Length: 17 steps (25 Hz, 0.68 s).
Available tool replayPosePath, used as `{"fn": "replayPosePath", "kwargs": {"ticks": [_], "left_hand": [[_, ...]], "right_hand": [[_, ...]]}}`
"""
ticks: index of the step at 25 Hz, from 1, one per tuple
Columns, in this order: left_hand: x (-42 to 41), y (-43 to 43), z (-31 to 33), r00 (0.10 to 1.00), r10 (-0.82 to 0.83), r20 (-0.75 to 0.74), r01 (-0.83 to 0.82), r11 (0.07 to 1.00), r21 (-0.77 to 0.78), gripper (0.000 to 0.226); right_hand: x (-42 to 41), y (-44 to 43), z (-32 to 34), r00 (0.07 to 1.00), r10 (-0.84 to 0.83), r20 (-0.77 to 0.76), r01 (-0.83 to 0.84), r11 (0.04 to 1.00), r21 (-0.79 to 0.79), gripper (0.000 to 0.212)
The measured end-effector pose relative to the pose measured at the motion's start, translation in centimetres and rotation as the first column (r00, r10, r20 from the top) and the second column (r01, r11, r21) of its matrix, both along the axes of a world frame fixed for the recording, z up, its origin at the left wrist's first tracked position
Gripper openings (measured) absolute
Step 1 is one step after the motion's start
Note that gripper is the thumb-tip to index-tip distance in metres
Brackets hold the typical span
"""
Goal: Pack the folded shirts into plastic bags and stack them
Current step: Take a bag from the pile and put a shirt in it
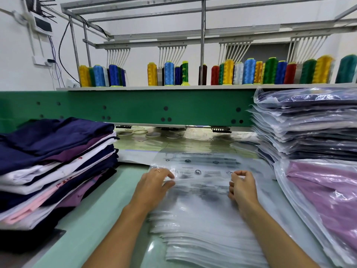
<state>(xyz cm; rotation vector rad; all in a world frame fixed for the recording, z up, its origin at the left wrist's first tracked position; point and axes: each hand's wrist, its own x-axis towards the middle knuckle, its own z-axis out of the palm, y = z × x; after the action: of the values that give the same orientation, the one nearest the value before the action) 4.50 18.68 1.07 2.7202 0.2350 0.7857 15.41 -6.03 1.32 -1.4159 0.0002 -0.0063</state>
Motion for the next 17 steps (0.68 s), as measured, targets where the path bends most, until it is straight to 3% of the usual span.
{"fn": "replayPosePath", "kwargs": {"ticks": [2,4,7,10,13,17], "left_hand": [[0.0,-0.1,0.1,0.998,0.012,0.055,-0.010,1.000,-0.028,0.007],[-0.1,0.0,0.1,0.996,0.052,0.068,-0.048,0.997,-0.056,0.015],[-0.1,-0.2,0.1,0.996,0.069,0.053,-0.067,0.997,-0.050,0.030],[-0.1,-0.8,0.0,0.995,0.063,0.081,-0.057,0.995,-0.078,0.050],[-0.2,-1.3,0.0,0.988,0.046,0.150,-0.035,0.996,-0.078,0.056],[-0.2,-1.5,0.0,0.967,0.062,0.247,-0.035,0.993,-0.114,0.033]], "right_hand": [[-0.2,0.2,0.0,0.999,0.018,0.028,-0.017,0.998,-0.062,0.009],[-0.5,0.4,-0.3,0.991,-0.015,0.134,0.047,0.970,-0.240,0.009],[-1.1,0.9,-0.6,0.933,-0.016,0.360,0.230,0.794,-0.562,0.005],[-1.7,1.4,-0.8,0.857,0.148,0.493,0.292,0.648,-0.703,0.014],[-2.1,1.8,-0.4,0.729,0.342,0.593,0.324,0.592,-0.738,0.026],[-2.7,2.3,-0.1,0.548,0.475,0.688,0.342,0.624,-0.703,0.020]]}}
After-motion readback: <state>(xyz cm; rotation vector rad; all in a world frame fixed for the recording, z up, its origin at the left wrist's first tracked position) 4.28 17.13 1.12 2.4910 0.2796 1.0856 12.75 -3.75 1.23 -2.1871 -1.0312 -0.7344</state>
